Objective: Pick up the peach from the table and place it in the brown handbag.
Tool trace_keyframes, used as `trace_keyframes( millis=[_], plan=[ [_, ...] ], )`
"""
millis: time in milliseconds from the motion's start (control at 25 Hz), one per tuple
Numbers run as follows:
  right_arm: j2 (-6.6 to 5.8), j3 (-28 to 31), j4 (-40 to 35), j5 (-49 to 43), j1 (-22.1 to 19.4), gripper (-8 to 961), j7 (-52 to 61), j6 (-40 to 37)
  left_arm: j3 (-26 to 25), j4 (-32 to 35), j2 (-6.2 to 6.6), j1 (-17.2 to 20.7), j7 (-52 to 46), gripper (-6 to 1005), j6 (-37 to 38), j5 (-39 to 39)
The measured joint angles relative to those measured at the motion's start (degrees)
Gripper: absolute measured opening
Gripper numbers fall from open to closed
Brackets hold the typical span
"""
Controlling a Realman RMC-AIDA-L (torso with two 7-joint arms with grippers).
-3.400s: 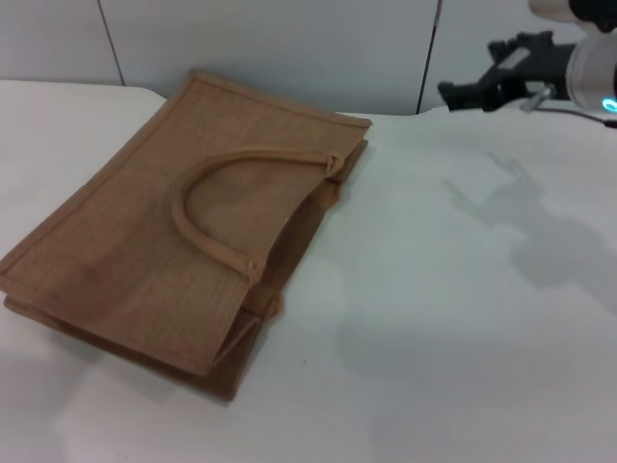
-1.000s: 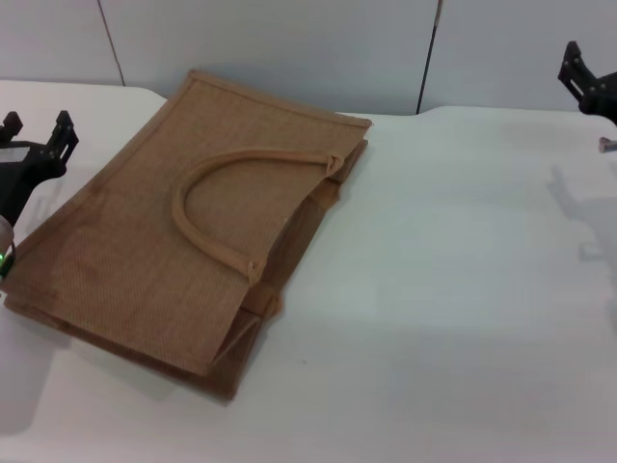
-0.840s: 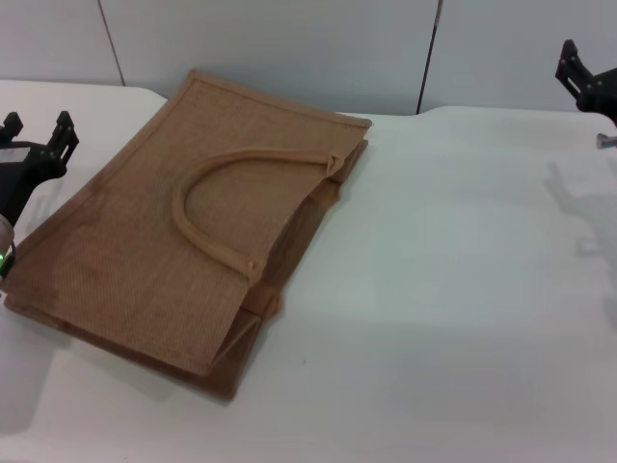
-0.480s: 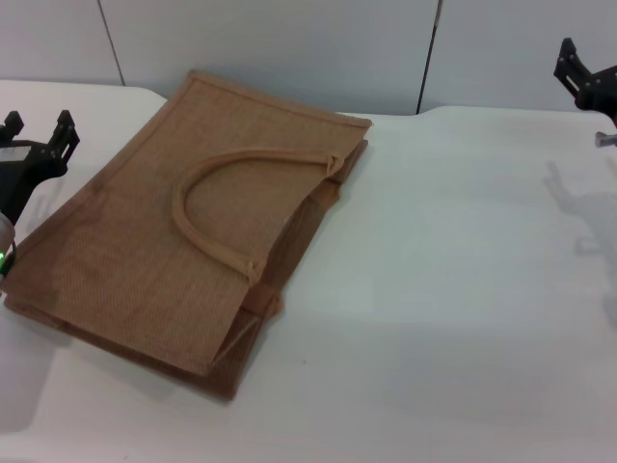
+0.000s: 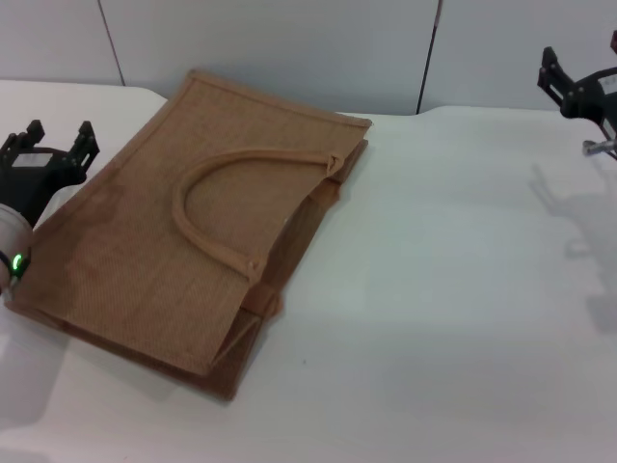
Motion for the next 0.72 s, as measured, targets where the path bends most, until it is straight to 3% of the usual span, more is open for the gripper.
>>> trace_keyframes(
  millis=[720],
  plan=[
    [0.15,-1.46,0.25,-1.48,0.47,884,-0.27,-0.20,-1.30,-0.27,0.05,0.36,-0.06,703,-0.22,-1.43]
  ],
)
